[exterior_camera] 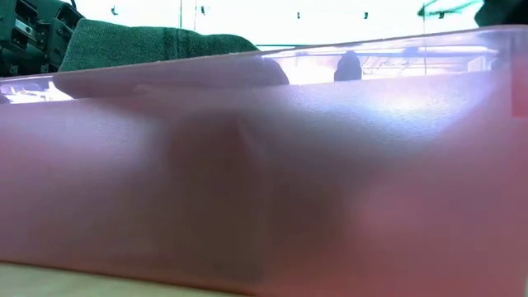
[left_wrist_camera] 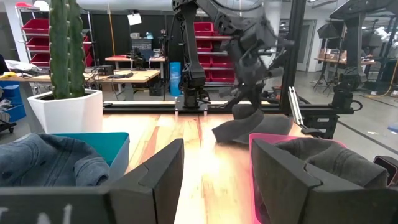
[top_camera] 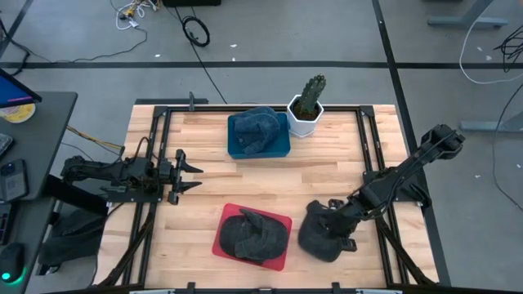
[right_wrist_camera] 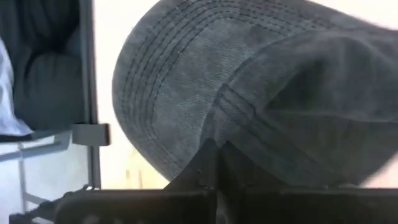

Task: Pick & Place hat
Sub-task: Put the black cap into the pink bin

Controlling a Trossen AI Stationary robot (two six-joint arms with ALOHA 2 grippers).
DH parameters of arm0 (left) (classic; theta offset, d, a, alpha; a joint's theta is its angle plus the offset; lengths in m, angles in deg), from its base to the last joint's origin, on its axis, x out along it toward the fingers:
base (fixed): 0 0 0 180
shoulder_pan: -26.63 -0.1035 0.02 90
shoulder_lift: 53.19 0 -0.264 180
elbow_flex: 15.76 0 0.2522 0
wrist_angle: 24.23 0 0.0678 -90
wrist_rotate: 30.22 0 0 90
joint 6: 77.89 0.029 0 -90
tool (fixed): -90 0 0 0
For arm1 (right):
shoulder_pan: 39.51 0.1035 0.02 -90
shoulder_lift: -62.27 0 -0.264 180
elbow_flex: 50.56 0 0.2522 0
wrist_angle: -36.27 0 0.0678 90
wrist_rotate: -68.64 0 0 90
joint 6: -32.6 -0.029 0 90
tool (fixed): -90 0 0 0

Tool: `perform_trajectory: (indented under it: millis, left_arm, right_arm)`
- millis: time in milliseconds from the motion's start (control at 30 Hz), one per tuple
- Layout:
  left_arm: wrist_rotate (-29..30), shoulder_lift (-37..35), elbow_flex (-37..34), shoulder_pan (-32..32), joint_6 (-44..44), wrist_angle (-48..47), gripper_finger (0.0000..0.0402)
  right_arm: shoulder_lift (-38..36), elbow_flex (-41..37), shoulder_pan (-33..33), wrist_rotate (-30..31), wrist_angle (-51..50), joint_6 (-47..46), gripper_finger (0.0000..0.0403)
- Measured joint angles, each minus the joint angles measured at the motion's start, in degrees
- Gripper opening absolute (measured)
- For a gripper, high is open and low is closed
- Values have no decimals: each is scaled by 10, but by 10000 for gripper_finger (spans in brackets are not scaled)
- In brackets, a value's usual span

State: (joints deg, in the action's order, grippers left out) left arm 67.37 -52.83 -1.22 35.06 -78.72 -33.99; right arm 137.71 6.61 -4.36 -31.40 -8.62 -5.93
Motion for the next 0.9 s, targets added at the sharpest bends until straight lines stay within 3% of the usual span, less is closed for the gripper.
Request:
perform_trajectory:
  millis: [367,700,900]
  left_arm:
    - [0,0,0,0,0,0,193]
    - [0,0,0,0,0,0,193]
    - [0,0,0,0,0,0,193]
  right_arm:
    - [0,181,1,101,-149,199,1]
    - [2,234,-19,157,-141,451,0]
    - [15,234,-52,157,-66,609,0]
